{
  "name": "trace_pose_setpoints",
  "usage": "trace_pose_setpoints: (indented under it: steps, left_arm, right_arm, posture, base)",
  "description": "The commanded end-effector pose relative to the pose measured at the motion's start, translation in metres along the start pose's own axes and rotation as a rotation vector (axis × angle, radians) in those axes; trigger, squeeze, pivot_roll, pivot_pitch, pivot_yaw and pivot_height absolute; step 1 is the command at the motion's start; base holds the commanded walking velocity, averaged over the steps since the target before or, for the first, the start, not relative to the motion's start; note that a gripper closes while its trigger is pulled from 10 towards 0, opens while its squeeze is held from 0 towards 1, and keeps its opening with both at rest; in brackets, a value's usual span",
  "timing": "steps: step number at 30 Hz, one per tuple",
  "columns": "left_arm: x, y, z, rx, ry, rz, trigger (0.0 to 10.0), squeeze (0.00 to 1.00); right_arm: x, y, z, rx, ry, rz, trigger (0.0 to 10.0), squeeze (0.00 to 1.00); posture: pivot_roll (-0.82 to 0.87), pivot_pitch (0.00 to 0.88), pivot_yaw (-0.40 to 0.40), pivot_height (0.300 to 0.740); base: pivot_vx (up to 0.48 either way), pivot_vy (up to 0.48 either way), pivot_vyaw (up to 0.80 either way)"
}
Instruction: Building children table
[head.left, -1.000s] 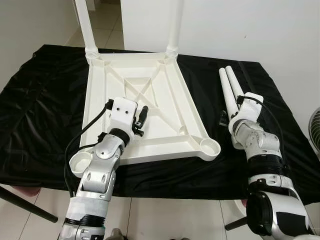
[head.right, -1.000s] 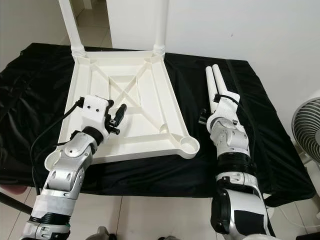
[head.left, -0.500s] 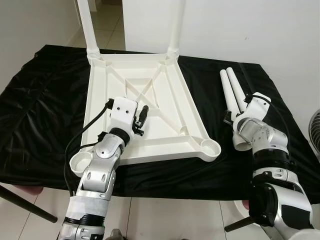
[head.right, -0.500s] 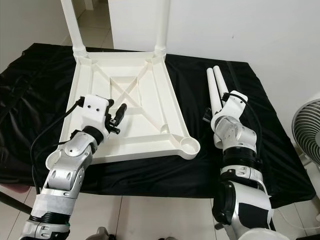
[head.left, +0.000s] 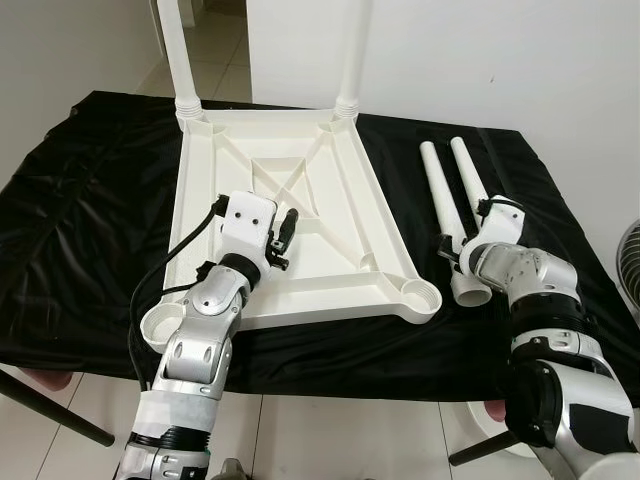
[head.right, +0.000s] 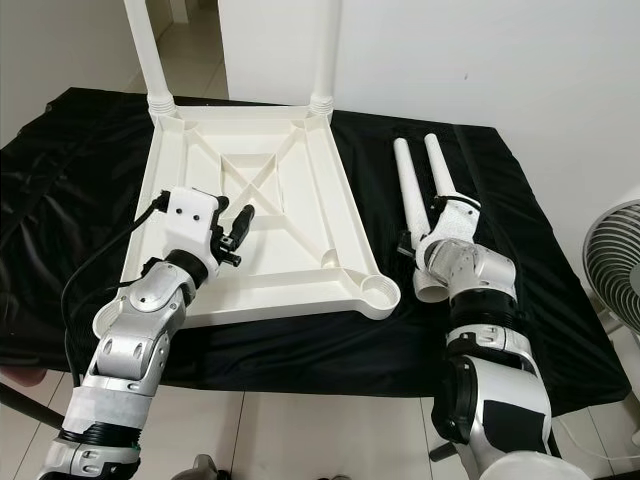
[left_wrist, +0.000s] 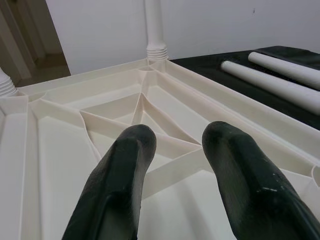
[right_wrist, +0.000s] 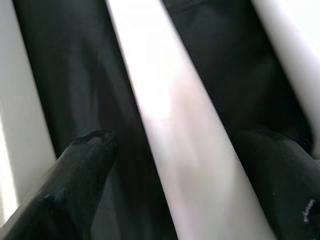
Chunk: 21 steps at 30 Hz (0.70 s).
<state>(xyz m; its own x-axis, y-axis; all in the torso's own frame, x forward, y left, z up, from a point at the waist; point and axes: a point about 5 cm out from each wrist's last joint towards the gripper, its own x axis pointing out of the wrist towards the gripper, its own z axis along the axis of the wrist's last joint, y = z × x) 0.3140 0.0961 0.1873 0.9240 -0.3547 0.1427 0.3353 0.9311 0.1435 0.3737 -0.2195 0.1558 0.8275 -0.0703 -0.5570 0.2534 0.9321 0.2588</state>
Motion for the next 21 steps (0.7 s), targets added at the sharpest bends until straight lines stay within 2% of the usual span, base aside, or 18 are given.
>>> trace_pose_setpoints:
  steps: [1, 3, 4, 6, 7, 9, 10, 11, 17, 21]
  left_arm:
    - [-0.002, 0.000, 0.002, 0.000, -0.006, 0.019, 10.0, 0.00]
    - [-0.002, 0.000, 0.002, 0.000, -0.006, 0.019, 10.0, 0.00]
    - [-0.002, 0.000, 0.001, -0.001, -0.006, 0.025, 10.0, 0.00]
    - [-0.002, 0.001, 0.001, -0.002, -0.006, 0.028, 10.0, 0.00]
    - [-0.002, 0.001, 0.002, -0.001, -0.007, 0.030, 10.0, 0.00]
    - [-0.002, 0.001, 0.002, -0.001, -0.008, 0.029, 10.0, 0.00]
    - [-0.001, 0.001, 0.002, -0.002, -0.008, 0.030, 10.0, 0.00]
    - [-0.001, 0.001, 0.002, -0.002, -0.009, 0.032, 10.0, 0.00]
    - [-0.001, 0.001, 0.002, -0.002, -0.010, 0.036, 10.0, 0.00]
    - [-0.001, 0.001, 0.003, -0.004, -0.011, 0.041, 10.0, 0.00]
  right_arm:
    - [0.007, -0.001, -0.027, 0.015, 0.148, 0.025, 9.0, 0.00]
    - [0.007, -0.001, -0.027, 0.015, 0.148, 0.025, 9.0, 0.00]
    - [0.007, 0.001, -0.031, 0.019, 0.196, 0.049, 4.7, 0.00]
    - [0.007, 0.001, -0.032, 0.022, 0.216, 0.059, 4.7, 0.00]
    - [0.008, 0.001, -0.033, 0.029, 0.241, 0.061, 2.8, 0.00]
    - [0.008, 0.001, -0.033, 0.036, 0.246, 0.060, 2.8, 0.00]
    - [0.008, 0.001, -0.033, 0.040, 0.248, 0.066, 0.4, 0.00]
    - [0.008, 0.001, -0.033, 0.054, 0.256, 0.075, 0.0, 0.00]
    - [0.008, 0.001, -0.029, 0.071, 0.237, 0.083, 0.0, 0.00]
    - [0.008, 0.007, -0.022, 0.064, 0.191, 0.140, 0.0, 0.00]
  posture:
    - [0.11, 0.047, -0.047, 0.740]
    - [0.11, 0.047, -0.047, 0.740]
    - [0.11, 0.048, -0.050, 0.740]
    - [0.11, 0.048, -0.050, 0.740]
    - [0.11, 0.048, -0.050, 0.740]
    - [0.11, 0.048, -0.050, 0.740]
    - [0.11, 0.049, -0.054, 0.740]
    - [0.11, 0.049, -0.054, 0.740]
    - [0.11, 0.056, -0.059, 0.740]
    - [0.11, 0.062, -0.062, 0.740]
  base:
    - [0.000, 0.000, 0.00]
    - [0.000, 0.000, 0.00]
    - [0.000, 0.000, 0.00]
    - [0.000, 0.000, 0.00]
    - [0.000, 0.000, 0.00]
    - [0.000, 0.000, 0.00]
    - [0.000, 0.000, 0.00]
    - [0.000, 0.000, 0.00]
    - [0.000, 0.000, 0.00]
    - [0.000, 0.000, 0.00]
